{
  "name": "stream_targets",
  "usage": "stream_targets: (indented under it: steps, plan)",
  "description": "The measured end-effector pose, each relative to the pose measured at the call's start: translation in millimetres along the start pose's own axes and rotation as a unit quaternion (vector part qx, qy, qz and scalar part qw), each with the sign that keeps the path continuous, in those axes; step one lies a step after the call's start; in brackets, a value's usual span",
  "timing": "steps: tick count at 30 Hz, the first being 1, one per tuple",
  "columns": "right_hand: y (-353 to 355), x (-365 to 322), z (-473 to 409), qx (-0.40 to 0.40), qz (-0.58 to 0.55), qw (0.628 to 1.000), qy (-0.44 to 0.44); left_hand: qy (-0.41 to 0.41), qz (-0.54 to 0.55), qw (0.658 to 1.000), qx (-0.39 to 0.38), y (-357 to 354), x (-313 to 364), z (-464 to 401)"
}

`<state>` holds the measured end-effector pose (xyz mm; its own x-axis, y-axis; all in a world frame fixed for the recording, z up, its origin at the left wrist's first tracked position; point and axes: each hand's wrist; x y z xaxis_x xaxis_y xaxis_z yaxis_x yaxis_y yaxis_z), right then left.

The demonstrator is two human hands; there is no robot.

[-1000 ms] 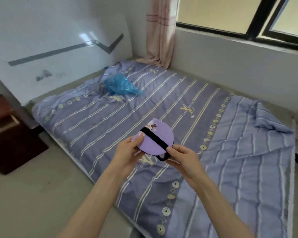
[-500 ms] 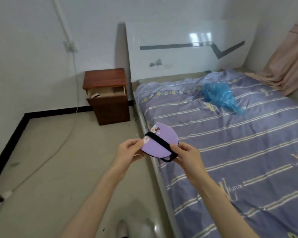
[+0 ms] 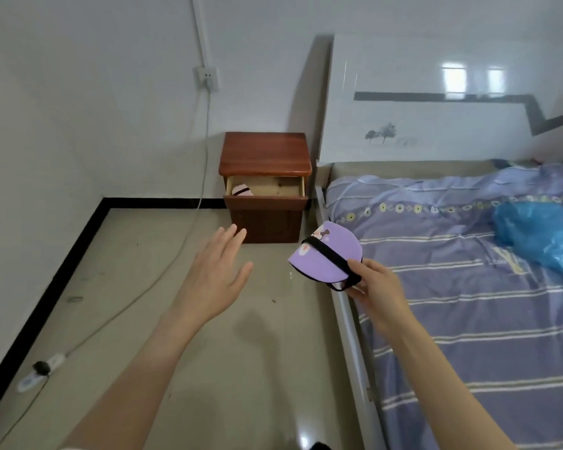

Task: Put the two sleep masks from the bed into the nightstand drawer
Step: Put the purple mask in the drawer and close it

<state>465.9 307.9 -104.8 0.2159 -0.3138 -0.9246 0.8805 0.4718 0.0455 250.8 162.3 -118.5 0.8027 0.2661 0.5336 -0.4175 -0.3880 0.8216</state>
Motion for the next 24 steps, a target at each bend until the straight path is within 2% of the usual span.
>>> stream_targets:
  steps: [6,11,17,24]
  plan:
    - [-25.6,-10.7,-116.5,-0.001,-0.014,0.999,-0.044,0.038,-0.008,0.998,-0.040,-37.4,-55.1,-78.7]
    - [-47.8,-36.3,-244.9,-0.028,-0.017,0.997,-0.071,0.078,-0.036,0.994,-0.065,-59.6,-95.6,-191.0]
    - [-72.8,-71.4,-380.7,-0.040,0.021,0.994,-0.104,0.086,-0.030,0.993,-0.081,-83.5,-128.6,-314.9]
    - [-117.3,-51.1,-512.0,-0.012,0.058,0.976,-0.208,0.161,-0.012,0.977,-0.141,-140.1,-215.8,-383.6]
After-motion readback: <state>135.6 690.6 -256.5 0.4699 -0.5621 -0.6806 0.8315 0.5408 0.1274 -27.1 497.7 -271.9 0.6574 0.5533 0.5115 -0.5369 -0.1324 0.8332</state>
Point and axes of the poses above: each hand's wrist, its own z-axis away from the middle knuckle, its own y-axis out of the back of the hand, x = y × z, and after that the axes turned 10 degrees about z, right-handed
